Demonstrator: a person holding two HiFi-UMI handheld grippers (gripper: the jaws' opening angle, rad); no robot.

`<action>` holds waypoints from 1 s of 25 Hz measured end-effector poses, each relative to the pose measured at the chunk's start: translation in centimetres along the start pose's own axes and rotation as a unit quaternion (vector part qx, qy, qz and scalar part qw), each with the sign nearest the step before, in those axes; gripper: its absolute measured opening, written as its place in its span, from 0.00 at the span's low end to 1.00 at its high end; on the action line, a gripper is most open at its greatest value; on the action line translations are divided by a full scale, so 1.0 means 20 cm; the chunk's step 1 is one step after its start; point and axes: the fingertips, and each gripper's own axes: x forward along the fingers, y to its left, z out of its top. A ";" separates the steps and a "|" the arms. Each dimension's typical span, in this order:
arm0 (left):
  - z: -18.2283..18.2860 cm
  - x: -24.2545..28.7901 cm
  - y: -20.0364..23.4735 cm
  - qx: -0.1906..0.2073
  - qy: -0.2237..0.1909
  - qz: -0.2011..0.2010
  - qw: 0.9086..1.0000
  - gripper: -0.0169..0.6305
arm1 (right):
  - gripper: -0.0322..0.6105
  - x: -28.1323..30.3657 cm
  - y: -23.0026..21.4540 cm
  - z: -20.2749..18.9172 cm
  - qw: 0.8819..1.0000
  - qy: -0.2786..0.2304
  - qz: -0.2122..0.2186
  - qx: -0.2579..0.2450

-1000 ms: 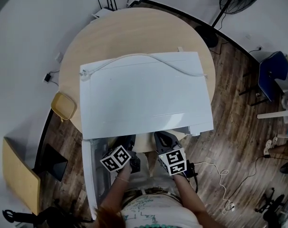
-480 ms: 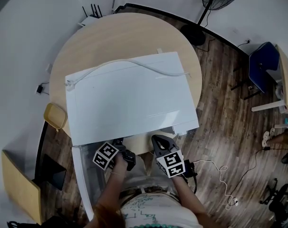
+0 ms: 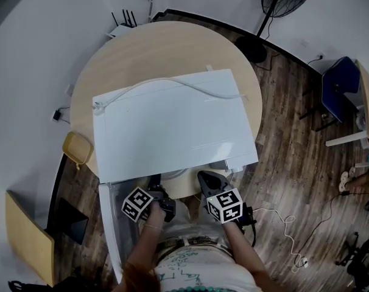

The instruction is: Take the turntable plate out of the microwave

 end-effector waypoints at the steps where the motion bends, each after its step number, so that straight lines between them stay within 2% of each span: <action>1: 0.00 0.00 0.00 -0.006 0.002 -0.004 1.000 0.16 | 0.04 0.00 0.01 -0.01 1.000 -0.004 0.007 0.019; 5: -0.01 -0.02 0.00 -0.018 0.006 -0.018 1.000 0.14 | 0.13 0.02 0.03 -0.03 0.992 -0.020 0.043 0.116; 9: -0.02 -0.07 -0.02 -0.005 0.007 -0.030 1.000 0.14 | 0.28 0.07 0.03 -0.07 0.973 -0.029 0.075 0.216; 15: -0.05 -0.14 -0.01 0.006 0.009 -0.035 0.999 0.13 | 0.33 0.14 0.02 -0.10 0.965 -0.021 0.087 0.248; 21: -0.11 -0.20 0.03 -0.008 0.008 -0.035 0.999 0.13 | 0.35 0.22 0.01 -0.13 0.952 -0.012 0.095 0.291; 23: -0.12 -0.22 0.03 -0.011 0.008 -0.036 0.999 0.12 | 0.38 0.23 0.01 -0.14 0.946 -0.009 0.101 0.308; 25: -0.14 -0.24 0.04 -0.014 0.006 -0.037 0.999 0.12 | 0.38 0.25 0.03 -0.15 0.935 -0.007 0.119 0.335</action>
